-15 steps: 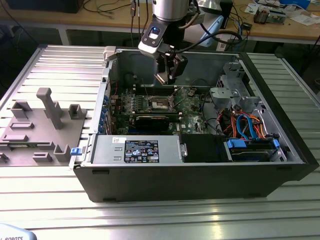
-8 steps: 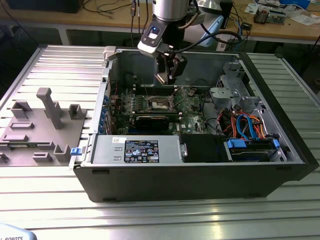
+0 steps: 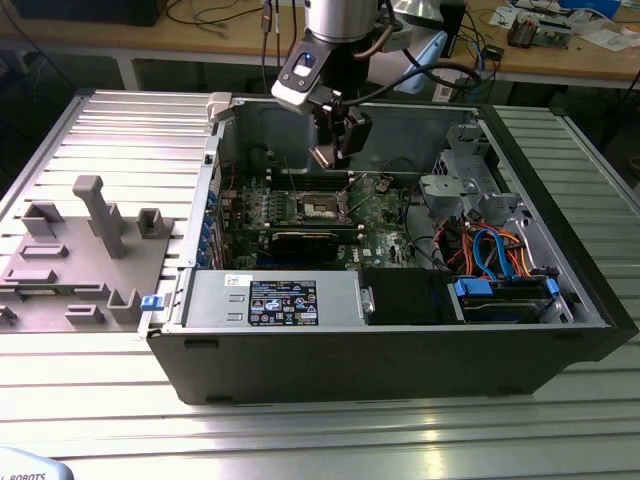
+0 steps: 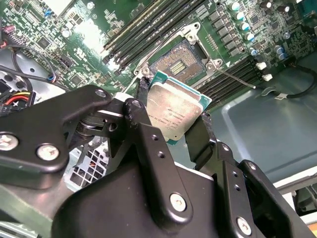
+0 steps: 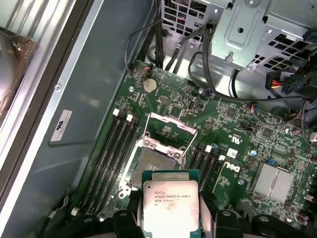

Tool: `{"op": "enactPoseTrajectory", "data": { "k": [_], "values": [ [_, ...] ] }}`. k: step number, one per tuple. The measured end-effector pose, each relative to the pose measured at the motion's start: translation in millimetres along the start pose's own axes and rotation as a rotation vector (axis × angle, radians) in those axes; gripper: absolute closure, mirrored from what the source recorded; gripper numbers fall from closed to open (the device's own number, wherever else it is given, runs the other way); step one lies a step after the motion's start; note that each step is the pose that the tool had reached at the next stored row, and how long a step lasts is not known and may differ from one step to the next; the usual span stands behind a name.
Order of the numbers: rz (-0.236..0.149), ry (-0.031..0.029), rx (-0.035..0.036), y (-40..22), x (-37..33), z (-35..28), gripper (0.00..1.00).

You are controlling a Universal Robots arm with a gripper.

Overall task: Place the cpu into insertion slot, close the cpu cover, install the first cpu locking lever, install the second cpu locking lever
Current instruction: 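Place the cpu into insertion slot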

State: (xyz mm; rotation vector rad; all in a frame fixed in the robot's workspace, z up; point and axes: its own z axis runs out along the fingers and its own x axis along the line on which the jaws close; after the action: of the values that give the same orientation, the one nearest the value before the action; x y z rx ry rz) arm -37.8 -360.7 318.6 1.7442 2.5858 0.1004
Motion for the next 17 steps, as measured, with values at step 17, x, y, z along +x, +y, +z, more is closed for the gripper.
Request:
{"op": "enactPoseTrajectory", "data": {
  "k": [17],
  "values": [
    [0.087, -0.0056, -0.0017, 0.0, 0.0, 0.0, 0.45]
  ]
}}
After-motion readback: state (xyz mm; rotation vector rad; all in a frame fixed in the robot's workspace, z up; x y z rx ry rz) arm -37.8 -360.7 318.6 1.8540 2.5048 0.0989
